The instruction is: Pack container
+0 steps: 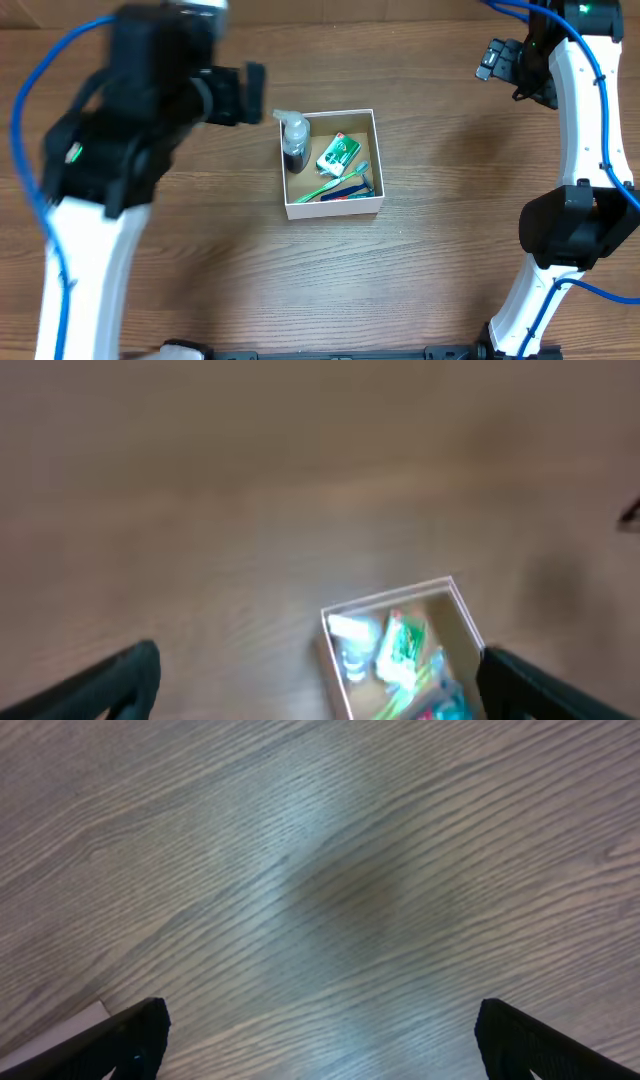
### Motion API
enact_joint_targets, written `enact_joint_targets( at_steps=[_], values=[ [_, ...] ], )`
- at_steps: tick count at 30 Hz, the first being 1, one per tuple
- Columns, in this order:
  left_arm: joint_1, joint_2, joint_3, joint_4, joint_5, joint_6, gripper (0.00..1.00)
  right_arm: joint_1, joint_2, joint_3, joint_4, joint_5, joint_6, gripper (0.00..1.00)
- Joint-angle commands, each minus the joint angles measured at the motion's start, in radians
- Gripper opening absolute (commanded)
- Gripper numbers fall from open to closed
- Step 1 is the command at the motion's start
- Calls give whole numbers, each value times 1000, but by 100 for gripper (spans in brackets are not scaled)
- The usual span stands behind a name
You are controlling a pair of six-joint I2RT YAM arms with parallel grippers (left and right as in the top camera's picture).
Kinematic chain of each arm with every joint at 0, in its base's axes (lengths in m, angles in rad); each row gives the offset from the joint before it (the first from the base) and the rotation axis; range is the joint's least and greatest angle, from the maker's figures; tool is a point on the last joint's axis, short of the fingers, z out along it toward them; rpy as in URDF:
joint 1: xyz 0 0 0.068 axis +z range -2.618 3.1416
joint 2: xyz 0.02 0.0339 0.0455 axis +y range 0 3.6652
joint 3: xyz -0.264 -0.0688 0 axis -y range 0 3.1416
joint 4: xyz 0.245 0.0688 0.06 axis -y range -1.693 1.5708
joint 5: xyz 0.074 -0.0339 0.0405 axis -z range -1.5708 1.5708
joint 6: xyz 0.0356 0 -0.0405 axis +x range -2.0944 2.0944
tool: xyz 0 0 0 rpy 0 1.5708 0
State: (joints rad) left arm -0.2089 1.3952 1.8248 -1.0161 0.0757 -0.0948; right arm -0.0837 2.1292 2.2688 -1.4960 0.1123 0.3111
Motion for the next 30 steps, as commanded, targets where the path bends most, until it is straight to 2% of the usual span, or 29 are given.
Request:
enact_joint_targets(
  at_steps=[1,2,5,8,13,18,21,27,30],
  values=[
    [140,-237,-349,218,206,74,100,-2,-12,7,2,15,3,100],
    [162,-284,-423,277,218,73,100,-2,-12,7,2,15,3,100],
    [219,-560,-831,601,226,76,100,-2,-12,7,2,15,3,100],
    [222,-760,-1099,815,225,116,100,-2,-12,7,3,15,3,100],
    [222,-1049,-1462,1025,225,117,100,-2,-12,7,2,15,3,100],
    [223,-1256,-1661,1070,232,114,100,-2,-12,7,2,15,3,100],
    [242,-1336,-1718,1070,235,113,100,-2,-12,7,2,15,3,100],
    [275,-1393,-1822,1102,240,95,100,-2,-12,7,2,15,3,100],
    [276,-1393,-1820,1036,227,100,100,-2,-12,7,2,15,3,100]
  ],
)
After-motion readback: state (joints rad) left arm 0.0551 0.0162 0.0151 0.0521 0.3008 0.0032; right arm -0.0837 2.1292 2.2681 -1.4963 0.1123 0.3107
